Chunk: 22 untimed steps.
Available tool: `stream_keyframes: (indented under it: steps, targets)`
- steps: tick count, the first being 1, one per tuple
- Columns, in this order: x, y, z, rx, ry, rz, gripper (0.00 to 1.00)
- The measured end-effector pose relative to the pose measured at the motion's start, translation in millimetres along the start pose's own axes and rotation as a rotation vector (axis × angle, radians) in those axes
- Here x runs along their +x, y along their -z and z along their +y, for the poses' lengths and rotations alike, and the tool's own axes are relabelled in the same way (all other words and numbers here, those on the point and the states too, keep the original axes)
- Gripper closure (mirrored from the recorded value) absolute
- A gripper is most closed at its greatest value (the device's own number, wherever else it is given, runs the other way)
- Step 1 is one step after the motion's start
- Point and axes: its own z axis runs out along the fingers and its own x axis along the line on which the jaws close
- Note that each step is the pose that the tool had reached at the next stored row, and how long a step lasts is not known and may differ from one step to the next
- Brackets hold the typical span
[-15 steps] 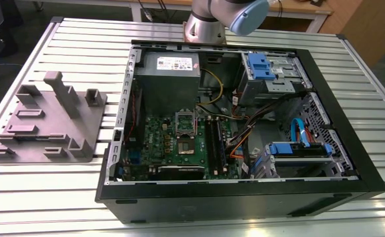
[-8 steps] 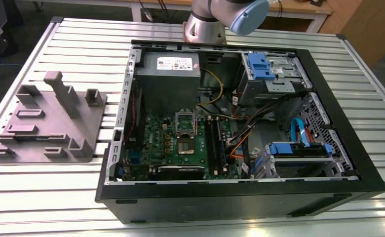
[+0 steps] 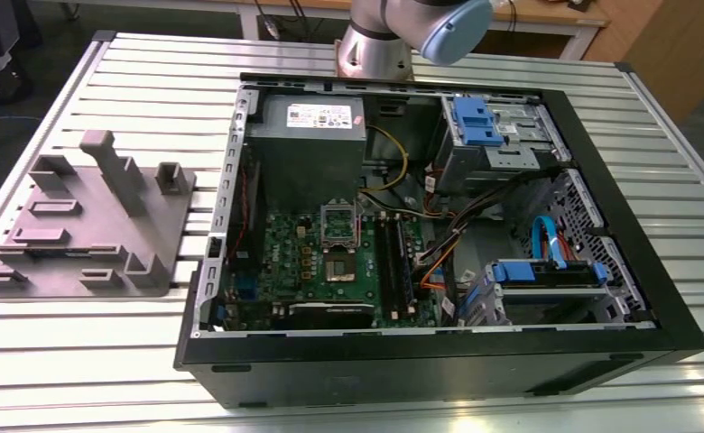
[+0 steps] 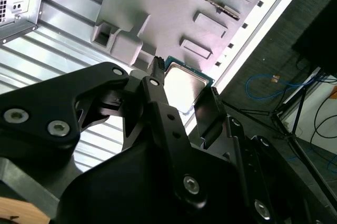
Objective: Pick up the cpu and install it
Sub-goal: 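Pick up the cpu and move it towards the insertion slot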
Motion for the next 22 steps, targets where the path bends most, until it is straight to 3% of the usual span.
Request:
stream_keyframes:
  steps: [22]
  targets:
    - [-7.0, -0.1, 0.2, 0.0000, 0.000, -0.0001, 0.53]
